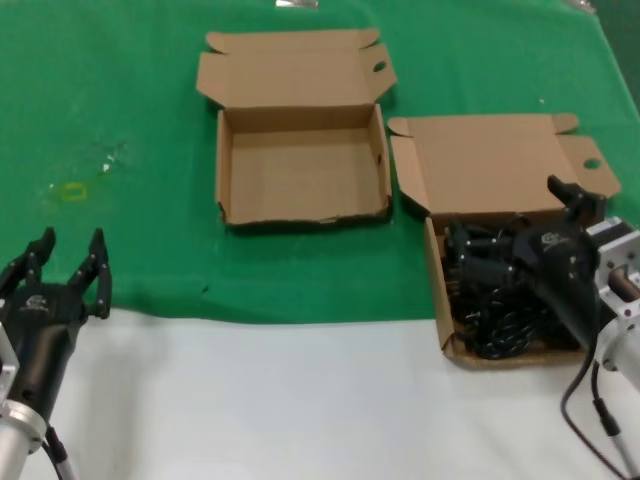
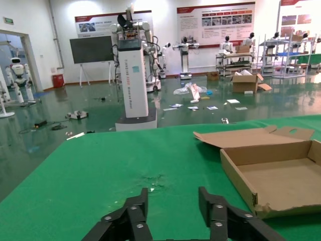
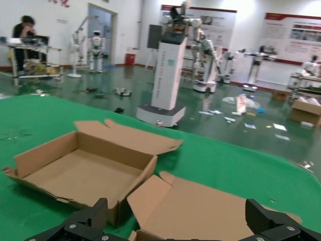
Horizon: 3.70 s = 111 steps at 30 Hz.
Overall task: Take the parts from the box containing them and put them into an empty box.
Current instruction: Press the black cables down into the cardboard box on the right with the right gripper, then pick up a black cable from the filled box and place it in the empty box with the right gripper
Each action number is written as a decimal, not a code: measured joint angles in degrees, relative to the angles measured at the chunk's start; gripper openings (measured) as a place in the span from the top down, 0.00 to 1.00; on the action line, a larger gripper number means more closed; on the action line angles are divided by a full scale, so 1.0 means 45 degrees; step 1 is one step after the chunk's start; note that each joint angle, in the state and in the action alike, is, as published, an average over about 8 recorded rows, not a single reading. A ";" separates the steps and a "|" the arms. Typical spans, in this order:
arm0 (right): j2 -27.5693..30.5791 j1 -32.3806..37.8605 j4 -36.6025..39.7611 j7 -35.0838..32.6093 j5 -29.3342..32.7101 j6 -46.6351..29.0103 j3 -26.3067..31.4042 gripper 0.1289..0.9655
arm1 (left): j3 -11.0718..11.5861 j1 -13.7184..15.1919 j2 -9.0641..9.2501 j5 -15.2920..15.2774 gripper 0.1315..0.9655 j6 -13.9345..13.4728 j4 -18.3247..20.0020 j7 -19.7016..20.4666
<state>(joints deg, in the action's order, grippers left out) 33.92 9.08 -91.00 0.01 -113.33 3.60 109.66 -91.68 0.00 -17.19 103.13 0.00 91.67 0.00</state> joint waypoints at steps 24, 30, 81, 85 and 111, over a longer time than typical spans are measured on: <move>0.4559 0.6076 0.1188 0.3631 0.3318 -0.7422 0.4276 0.00 | 0.0000 0.0000 0.0000 0.0000 0.96 0.0000 0.0000 0.0000; 0.4348 0.7436 0.2018 0.2963 0.4549 -1.0140 0.4271 0.00 | 0.0000 0.0000 0.0000 0.0000 0.98 0.0000 0.0000 0.0000; 0.1837 1.0431 0.6335 -0.0600 0.9589 -1.5610 0.3358 0.43 | 0.0000 0.0000 0.0000 -0.0004 0.99 0.0000 0.0000 0.0004; 0.1845 1.0374 0.6202 -0.0551 0.9658 -1.5696 0.3292 0.52 | 0.0000 0.0000 0.0000 -0.0004 0.99 0.0000 0.0000 0.0002; 0.2314 1.0402 0.4874 0.0359 0.9946 -1.6613 0.2871 0.90 | 0.0000 0.0000 0.0000 -0.0002 0.99 0.0000 0.0000 0.0003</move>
<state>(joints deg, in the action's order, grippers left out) 44.33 55.89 -69.07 1.62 -68.58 -71.16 122.58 -91.68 0.00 -17.19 103.12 0.00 91.67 0.01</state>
